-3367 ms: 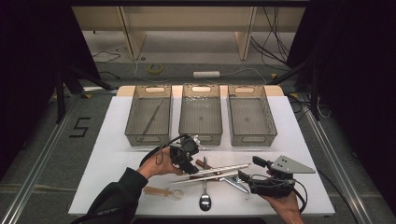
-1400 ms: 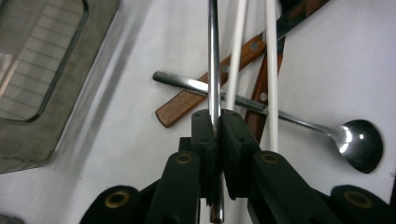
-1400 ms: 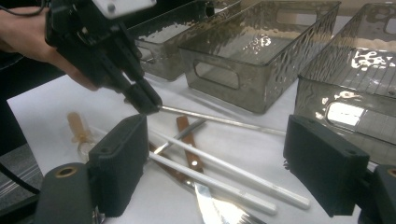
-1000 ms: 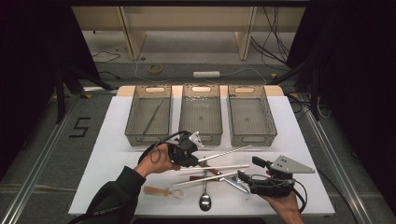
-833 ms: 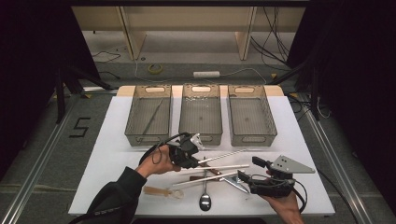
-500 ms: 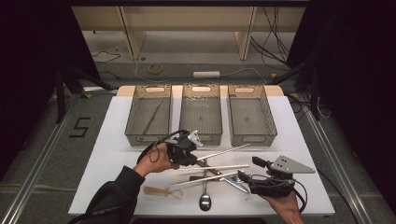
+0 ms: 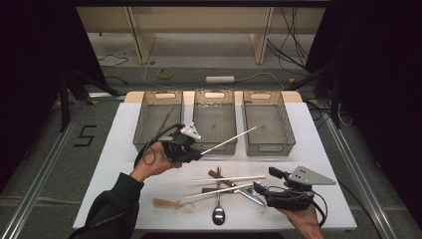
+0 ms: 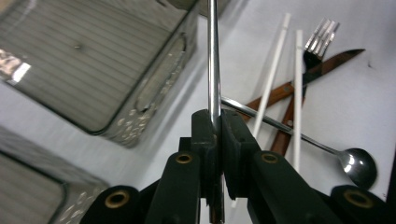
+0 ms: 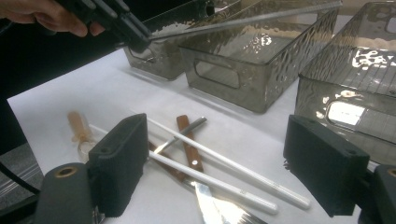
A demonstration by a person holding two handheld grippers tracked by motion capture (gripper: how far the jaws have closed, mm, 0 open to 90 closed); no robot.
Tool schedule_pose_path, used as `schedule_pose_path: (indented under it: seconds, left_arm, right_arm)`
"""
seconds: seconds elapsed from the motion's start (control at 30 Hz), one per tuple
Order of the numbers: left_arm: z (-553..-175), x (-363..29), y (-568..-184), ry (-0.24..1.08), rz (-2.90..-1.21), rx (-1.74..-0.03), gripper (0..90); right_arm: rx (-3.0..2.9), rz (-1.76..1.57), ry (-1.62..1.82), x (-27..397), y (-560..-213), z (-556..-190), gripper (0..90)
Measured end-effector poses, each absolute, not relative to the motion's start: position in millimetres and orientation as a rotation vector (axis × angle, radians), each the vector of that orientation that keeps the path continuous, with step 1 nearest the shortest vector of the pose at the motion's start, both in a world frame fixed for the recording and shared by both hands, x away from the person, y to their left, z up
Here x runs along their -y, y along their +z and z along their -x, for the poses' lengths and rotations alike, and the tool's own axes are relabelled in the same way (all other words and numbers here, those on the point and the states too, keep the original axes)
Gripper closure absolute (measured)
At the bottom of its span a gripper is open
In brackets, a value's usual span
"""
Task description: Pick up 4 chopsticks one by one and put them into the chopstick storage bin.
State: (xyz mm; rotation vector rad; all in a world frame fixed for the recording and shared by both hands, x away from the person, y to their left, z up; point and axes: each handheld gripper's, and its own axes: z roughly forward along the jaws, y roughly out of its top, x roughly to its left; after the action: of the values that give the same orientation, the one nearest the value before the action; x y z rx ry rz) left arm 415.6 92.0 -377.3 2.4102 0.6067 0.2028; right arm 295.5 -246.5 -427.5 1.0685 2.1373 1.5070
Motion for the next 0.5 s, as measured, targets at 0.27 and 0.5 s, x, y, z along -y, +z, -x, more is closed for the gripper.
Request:
schedule_pose_path:
  seconds: [0.27,0.5]
  left_arm:
    - [-426,-116,-370,0.259,-2.336,-0.716,84.2]
    - [-437,-139,-370,0.306,-2.274,-0.829,84.2]
  right_arm:
    - [-2.139,-1.063,1.508,246,-428,-296,23.2]
    - [-2.138,-1.064,1.508,246,-428,-296,23.2]
